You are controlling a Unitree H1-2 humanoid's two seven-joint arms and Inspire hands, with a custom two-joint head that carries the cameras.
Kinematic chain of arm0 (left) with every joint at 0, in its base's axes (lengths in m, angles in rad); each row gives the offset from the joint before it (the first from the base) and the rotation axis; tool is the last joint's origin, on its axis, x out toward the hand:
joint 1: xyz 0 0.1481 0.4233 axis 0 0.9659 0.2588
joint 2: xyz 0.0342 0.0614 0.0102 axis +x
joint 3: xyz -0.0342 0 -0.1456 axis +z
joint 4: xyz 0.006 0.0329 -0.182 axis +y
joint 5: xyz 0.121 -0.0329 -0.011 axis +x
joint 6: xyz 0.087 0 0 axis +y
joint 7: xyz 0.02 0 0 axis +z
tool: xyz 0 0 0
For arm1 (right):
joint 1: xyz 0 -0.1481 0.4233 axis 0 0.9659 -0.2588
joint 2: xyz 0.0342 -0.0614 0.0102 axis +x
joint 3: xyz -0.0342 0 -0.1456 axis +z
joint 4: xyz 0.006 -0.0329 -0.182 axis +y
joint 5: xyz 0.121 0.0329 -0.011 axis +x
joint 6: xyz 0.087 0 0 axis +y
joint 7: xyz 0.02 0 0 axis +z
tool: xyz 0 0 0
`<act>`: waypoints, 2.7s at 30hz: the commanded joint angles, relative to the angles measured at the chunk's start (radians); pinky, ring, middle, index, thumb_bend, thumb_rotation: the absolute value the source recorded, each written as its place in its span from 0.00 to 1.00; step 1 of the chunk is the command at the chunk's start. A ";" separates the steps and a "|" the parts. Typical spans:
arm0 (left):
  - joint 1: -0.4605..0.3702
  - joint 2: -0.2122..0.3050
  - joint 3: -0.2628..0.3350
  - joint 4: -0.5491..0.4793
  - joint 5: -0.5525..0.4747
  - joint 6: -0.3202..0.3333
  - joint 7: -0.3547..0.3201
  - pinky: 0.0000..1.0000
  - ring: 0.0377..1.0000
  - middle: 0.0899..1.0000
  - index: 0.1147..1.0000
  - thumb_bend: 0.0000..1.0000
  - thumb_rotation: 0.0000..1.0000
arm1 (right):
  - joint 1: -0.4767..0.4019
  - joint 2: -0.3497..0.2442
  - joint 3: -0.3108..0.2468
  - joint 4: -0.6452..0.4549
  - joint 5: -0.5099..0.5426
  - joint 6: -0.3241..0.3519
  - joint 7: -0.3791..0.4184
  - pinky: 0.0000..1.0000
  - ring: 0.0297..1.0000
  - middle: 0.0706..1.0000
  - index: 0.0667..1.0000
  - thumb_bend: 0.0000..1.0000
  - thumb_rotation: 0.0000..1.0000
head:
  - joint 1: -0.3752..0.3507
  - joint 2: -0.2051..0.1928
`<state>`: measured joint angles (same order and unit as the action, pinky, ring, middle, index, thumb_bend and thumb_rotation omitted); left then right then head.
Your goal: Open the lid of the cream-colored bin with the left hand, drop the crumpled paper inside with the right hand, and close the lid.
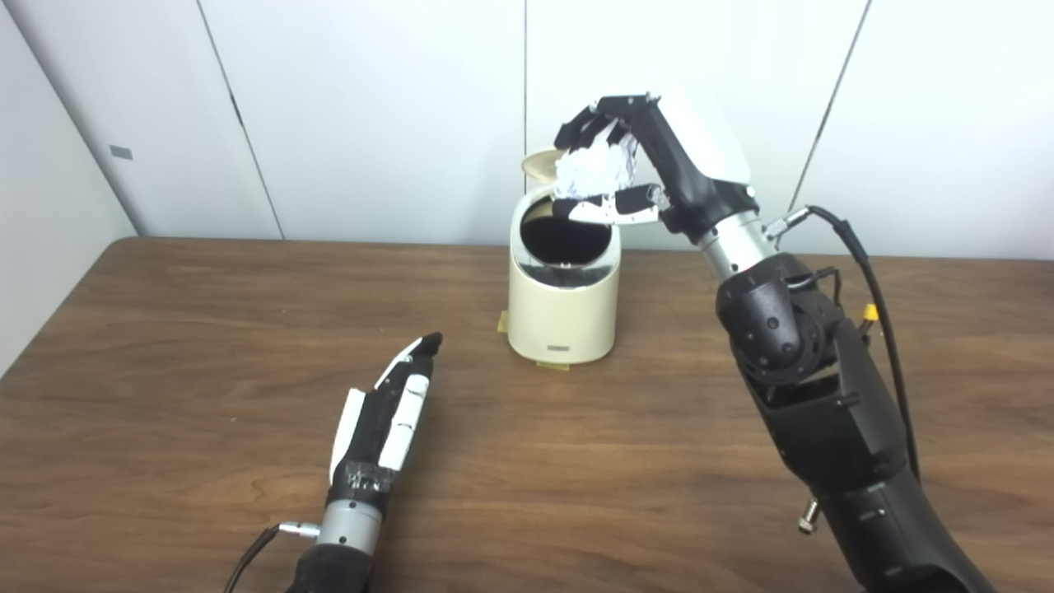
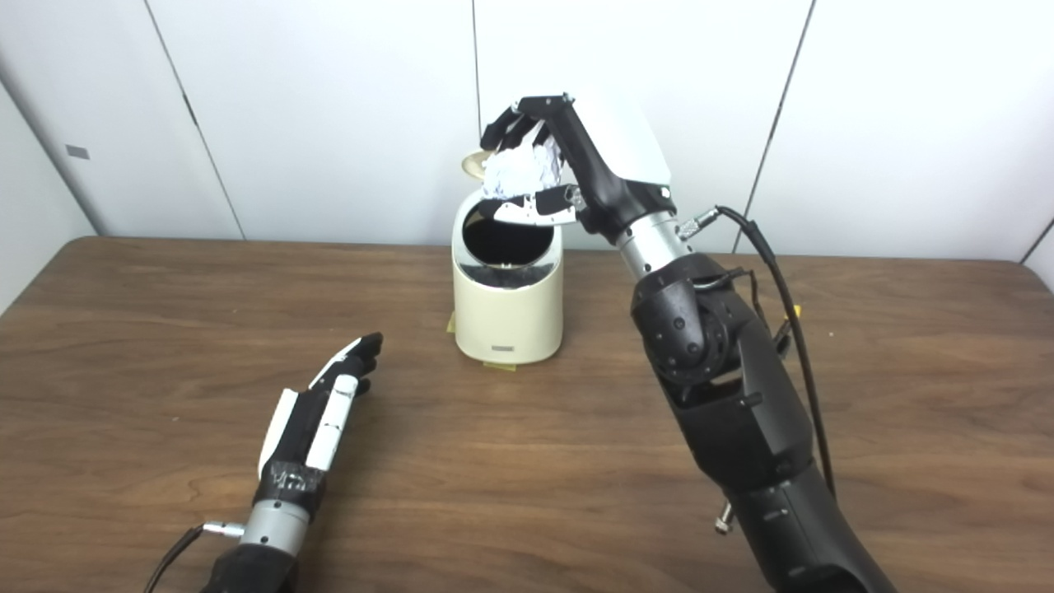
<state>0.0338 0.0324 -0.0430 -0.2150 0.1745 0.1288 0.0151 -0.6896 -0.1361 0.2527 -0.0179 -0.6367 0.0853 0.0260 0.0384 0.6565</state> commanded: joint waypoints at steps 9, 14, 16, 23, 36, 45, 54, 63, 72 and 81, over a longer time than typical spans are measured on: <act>-0.011 0.002 -0.005 -0.013 0.008 -0.052 0.018 0.91 0.92 0.91 0.90 0.58 1.00 | -0.067 0.032 -0.010 0.147 -0.010 -0.090 -0.108 0.33 0.36 0.45 0.49 0.50 0.00 | 0.000 -0.004; -0.009 -0.001 -0.004 -0.022 0.006 -0.044 0.019 0.91 0.92 0.90 0.90 0.58 0.99 | -0.067 0.049 0.003 0.200 -0.032 -0.099 -0.156 0.33 0.35 0.45 0.49 0.49 0.00 | -0.004 -0.006; -0.008 -0.002 -0.005 -0.024 0.012 -0.045 0.022 0.90 0.92 0.90 0.90 0.58 0.99 | -0.065 0.054 0.009 0.204 -0.036 -0.102 -0.164 0.32 0.35 0.46 0.49 0.49 0.00 | -0.005 -0.005; -0.009 -0.012 -0.009 -0.020 0.022 -0.054 0.038 0.90 0.91 0.89 0.88 0.57 0.97 | -0.062 0.067 0.036 0.224 -0.039 -0.146 -0.173 0.31 0.36 0.47 0.49 0.49 0.00 | 0.006 -0.008; -0.006 -0.013 -0.010 -0.018 0.029 -0.069 0.039 0.90 0.91 0.89 0.88 0.54 0.97 | -0.072 0.065 0.046 0.247 -0.059 -0.081 -0.136 0.47 0.38 0.46 0.54 0.51 0.00 | -0.002 -0.009; -0.001 -0.011 0.000 -0.030 0.020 -0.066 0.034 0.91 0.90 0.88 0.87 0.56 0.96 | -0.069 0.043 0.043 0.240 -0.056 -0.076 -0.113 0.44 0.40 0.47 0.50 0.52 0.00 | -0.018 -0.003; 0.007 -0.017 0.002 -0.044 0.011 -0.052 0.028 0.93 0.92 0.89 0.87 0.59 0.95 | -0.062 0.035 0.056 0.226 -0.075 -0.042 -0.078 0.50 0.54 0.43 0.49 0.53 0.01 | -0.021 -0.002; 0.011 -0.023 0.005 -0.042 0.008 -0.052 0.032 0.98 0.93 0.87 0.77 0.57 0.88 | -0.056 0.024 0.076 0.211 -0.119 -0.016 -0.057 0.66 0.74 0.60 0.46 0.52 0.15 | -0.023 -0.004; 0.012 -0.037 0.009 -0.029 -0.024 -0.064 0.034 0.90 0.90 0.85 0.67 0.50 0.80 | -0.058 0.011 0.093 0.214 -0.127 -0.003 -0.021 0.86 0.88 0.80 0.65 0.84 0.26 | -0.024 -0.005; 0.008 -0.035 0.013 -0.016 -0.022 -0.079 0.037 0.90 0.90 0.85 0.69 0.50 0.80 | -0.057 0.011 0.091 0.216 -0.127 -0.015 -0.043 0.77 0.83 0.80 0.68 0.89 0.25 | -0.024 -0.008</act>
<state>0.0560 0.0028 -0.0311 -0.2165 0.1536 0.0908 0.0421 -0.7016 -0.1176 0.3565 0.2213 -0.7584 0.0842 0.0094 0.0138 0.6474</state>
